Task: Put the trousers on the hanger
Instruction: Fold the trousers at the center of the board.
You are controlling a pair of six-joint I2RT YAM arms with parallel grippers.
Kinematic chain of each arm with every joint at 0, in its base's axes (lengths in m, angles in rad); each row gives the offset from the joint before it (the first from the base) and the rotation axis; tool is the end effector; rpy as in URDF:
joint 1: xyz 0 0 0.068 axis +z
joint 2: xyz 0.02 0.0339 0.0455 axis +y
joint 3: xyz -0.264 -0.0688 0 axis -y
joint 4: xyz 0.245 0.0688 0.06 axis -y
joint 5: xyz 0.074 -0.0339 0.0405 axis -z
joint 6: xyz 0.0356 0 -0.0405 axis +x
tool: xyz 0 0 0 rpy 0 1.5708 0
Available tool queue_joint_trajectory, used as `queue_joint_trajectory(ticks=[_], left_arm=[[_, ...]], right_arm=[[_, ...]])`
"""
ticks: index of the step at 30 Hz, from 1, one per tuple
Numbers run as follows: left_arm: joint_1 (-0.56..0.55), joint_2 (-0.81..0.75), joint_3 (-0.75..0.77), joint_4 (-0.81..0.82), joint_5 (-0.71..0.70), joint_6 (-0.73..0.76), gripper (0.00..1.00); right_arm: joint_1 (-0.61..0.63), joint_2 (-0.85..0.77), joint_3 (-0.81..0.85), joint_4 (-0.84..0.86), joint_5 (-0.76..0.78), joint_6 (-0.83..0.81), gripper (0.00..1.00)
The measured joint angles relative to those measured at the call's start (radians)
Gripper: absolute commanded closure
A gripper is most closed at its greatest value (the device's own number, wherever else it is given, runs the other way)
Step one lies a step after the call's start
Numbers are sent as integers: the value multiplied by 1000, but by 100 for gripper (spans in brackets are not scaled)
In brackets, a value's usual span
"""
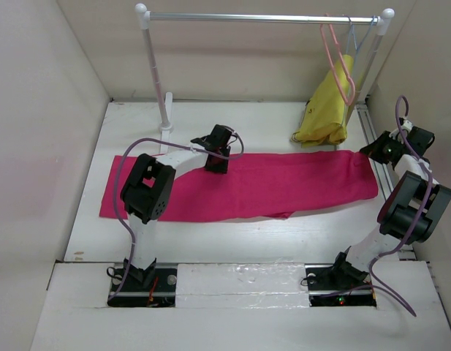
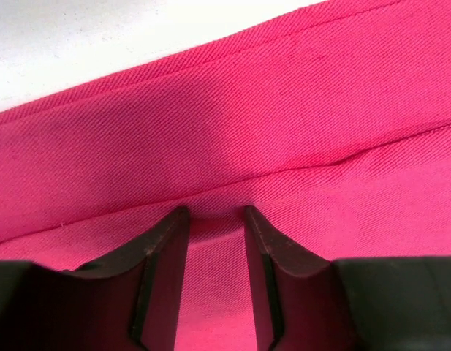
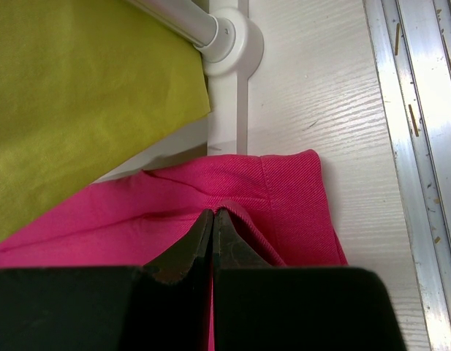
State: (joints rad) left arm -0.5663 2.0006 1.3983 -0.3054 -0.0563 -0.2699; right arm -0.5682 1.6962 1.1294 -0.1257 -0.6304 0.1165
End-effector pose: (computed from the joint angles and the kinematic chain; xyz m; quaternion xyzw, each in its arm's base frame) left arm 0.3667 -0.2308 0.1778 0.1305 0.9362 -0.1078 0.3082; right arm 0.3240 -0.1820 0.2289 0.1647 0.8548 0.1829 0.4568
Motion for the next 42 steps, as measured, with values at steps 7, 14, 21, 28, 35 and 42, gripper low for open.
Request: queue_joint_trajectory(ticks=[7, 14, 21, 28, 35, 42], left_arm=[[10, 1, 0, -1, -5, 6, 100], [10, -15, -18, 6, -10, 5, 100], [10, -134, -59, 8, -32, -2, 100], [10, -105, 13, 5, 2, 27, 81], [10, -17, 18, 16, 116, 94, 70], [10, 9, 58, 26, 185, 151, 70]], right_arm=[[0, 0, 0, 0, 0, 0, 100], [0, 0, 0, 0, -3, 4, 100], [0, -9, -1, -1, -6, 12, 100], [0, -31, -13, 0, -10, 16, 100], [0, -32, -20, -1, -15, 15, 100], [0, -32, -20, -1, -18, 15, 100]])
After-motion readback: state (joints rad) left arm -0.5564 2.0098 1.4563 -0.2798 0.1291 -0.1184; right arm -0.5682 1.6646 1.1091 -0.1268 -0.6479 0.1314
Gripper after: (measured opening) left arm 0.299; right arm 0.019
